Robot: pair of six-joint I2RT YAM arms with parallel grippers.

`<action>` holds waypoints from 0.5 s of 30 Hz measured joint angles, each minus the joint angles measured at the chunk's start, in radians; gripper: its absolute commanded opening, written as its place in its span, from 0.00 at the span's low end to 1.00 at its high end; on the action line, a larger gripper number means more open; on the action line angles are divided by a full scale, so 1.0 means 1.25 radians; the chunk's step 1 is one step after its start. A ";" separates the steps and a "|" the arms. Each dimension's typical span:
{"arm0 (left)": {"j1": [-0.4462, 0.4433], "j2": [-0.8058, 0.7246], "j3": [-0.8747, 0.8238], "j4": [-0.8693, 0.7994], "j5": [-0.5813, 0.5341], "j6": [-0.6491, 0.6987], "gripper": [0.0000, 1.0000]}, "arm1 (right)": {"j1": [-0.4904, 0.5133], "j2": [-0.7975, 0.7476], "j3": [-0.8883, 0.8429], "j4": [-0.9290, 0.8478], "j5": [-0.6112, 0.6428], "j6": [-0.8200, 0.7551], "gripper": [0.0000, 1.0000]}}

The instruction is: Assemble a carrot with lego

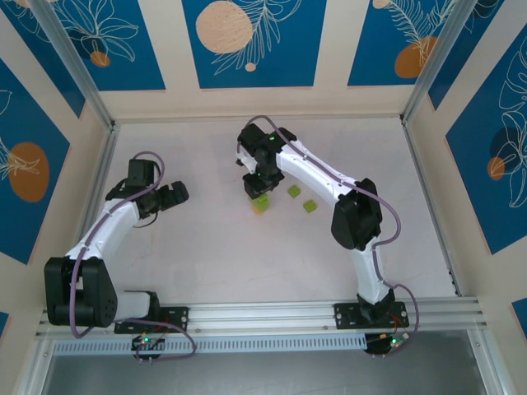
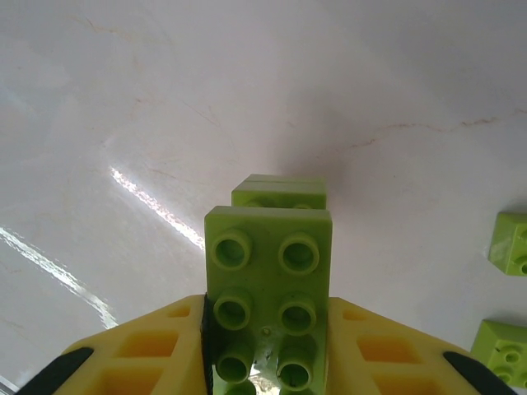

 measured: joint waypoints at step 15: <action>0.000 0.000 0.000 0.000 0.000 0.000 0.98 | 0.003 -0.109 -0.211 0.145 0.031 0.018 0.32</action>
